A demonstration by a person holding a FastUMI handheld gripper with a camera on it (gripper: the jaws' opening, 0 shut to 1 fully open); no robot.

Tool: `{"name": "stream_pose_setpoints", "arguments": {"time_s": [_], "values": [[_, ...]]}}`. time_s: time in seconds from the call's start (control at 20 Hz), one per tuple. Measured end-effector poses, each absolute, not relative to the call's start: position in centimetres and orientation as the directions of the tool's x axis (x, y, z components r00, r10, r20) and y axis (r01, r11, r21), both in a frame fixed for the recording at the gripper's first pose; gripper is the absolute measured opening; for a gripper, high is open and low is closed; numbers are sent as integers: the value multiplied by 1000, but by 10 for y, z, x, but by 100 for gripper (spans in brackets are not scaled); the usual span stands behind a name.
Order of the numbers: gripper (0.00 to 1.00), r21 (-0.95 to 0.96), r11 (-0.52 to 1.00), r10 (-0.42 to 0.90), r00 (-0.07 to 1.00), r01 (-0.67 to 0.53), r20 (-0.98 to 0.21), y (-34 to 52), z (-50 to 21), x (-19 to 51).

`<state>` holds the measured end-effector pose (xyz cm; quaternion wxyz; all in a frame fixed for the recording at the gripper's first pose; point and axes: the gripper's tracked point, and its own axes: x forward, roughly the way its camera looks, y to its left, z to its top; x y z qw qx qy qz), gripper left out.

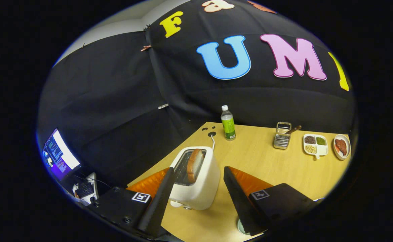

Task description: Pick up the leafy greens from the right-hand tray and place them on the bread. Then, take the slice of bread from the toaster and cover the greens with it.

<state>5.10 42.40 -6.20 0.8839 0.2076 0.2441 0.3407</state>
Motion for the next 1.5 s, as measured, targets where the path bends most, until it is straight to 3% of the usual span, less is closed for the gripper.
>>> {"name": "stream_pose_setpoints", "arguments": {"time_s": [0.25, 0.45, 0.5, 0.65, 0.7, 1.2, 1.5], "values": [[92, 542, 730, 658, 641, -416, -396, 485, -104, 85], [77, 586, 751, 615, 646, -304, -453, 507, -129, 112], [67, 592, 756, 604, 647, -279, -467, 507, -132, 116], [18, 623, 744, 607, 636, -242, -477, 510, -133, 117], [15, 620, 746, 604, 638, -242, -477, 508, -130, 116], [14, 696, 678, 568, 769, -236, -292, 416, -25, 106], [14, 649, 757, 393, 846, -75, -360, 291, -72, 77]]}}
